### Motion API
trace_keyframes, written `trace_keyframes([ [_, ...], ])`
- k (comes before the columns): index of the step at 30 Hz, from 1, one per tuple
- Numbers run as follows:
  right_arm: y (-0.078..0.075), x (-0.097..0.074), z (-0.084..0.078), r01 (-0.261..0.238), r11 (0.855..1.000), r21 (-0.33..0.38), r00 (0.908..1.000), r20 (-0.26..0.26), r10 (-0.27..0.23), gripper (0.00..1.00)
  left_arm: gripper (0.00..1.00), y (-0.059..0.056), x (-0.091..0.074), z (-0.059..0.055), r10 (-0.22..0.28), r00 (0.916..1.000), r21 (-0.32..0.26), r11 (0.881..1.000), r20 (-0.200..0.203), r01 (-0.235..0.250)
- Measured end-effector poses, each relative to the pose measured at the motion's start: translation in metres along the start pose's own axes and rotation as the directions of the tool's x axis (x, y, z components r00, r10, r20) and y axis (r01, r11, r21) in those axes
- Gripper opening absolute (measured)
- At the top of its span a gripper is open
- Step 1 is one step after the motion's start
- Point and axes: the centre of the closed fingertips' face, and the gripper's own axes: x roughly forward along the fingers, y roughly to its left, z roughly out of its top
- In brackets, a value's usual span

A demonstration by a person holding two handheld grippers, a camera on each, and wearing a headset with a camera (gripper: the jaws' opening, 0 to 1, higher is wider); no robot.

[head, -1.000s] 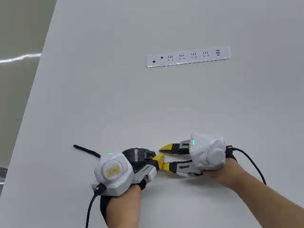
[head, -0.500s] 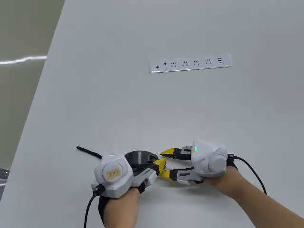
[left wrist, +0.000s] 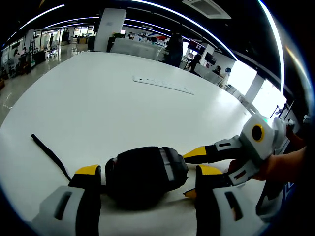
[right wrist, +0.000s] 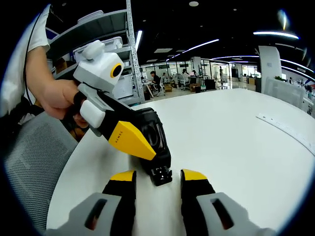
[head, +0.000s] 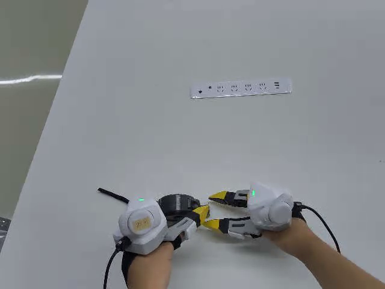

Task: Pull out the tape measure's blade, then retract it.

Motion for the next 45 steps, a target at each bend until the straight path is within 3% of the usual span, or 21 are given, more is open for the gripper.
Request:
trace_keyframes([
  [16,-0.002,-0.011,0.004,0.073,0.997,0.031,0.9973,0.008,-0.074,0.39,0.76,-0.008,-0.004,-0.004,-0.043,0.9990,0.017,0.999,-0.009,0.043],
  [27,0.001,-0.019,0.002,0.108,0.992,0.063,0.9939,0.018,-0.109,0.42,0.76,-0.007,-0.008,-0.004,-0.065,0.9979,0.019,0.998,-0.005,0.065],
  [45,0.002,-0.039,0.001,0.172,0.977,0.127,0.9835,0.034,-0.177,0.49,0.78,-0.011,-0.016,-0.001,-0.125,0.9922,0.087,0.988,-0.002,0.125],
])
